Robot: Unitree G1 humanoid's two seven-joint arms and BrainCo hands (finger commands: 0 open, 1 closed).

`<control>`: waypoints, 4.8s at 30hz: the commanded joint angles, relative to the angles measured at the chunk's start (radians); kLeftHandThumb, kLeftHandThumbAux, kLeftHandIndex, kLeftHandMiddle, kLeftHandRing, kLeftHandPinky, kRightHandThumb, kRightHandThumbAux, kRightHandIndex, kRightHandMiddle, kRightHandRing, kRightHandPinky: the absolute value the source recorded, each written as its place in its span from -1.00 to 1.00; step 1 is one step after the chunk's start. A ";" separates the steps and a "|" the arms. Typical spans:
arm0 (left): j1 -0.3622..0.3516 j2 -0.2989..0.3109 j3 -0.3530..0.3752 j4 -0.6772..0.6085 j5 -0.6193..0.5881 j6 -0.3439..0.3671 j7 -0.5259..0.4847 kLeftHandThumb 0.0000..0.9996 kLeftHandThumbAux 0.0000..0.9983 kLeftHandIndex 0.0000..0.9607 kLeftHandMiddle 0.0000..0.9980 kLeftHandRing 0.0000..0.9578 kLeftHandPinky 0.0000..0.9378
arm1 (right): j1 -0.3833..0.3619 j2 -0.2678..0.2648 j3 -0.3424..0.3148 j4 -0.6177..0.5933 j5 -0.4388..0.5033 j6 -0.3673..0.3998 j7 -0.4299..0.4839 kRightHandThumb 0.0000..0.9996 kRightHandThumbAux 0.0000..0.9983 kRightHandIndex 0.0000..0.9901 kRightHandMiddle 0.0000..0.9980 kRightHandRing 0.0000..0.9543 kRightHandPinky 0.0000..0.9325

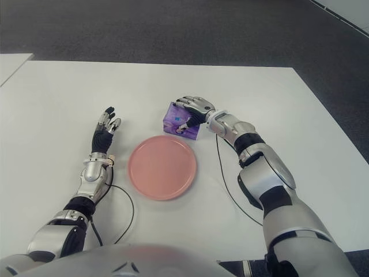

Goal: Put the tissue paper into the plate.

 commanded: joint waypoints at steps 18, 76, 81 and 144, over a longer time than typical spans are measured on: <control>0.050 -0.004 -0.007 0.011 0.009 -0.003 -0.001 -1.00 -0.13 -1.00 -1.00 -1.00 -1.00 | 0.053 -0.009 0.004 0.039 -0.007 0.023 0.004 -0.68 -0.22 -1.00 -1.00 -1.00 -1.00; 0.068 -0.007 -0.008 -0.034 0.013 0.024 0.006 -1.00 -0.14 -1.00 -1.00 -1.00 -1.00 | 0.155 0.065 0.270 0.075 -0.215 0.329 -0.274 -0.86 -0.11 -1.00 -1.00 -1.00 -1.00; 0.069 -0.008 -0.009 -0.036 0.017 0.024 0.010 -1.00 -0.14 -1.00 -1.00 -1.00 -1.00 | 0.156 0.069 0.273 0.076 -0.215 0.335 -0.286 -0.86 -0.11 -1.00 -1.00 -1.00 -1.00; 0.072 -0.028 -0.011 -0.040 0.020 0.019 0.026 -1.00 -0.14 -1.00 -1.00 -1.00 -1.00 | 0.264 0.099 0.039 -0.036 -0.031 0.227 -0.445 0.50 0.42 -0.11 0.76 0.81 0.83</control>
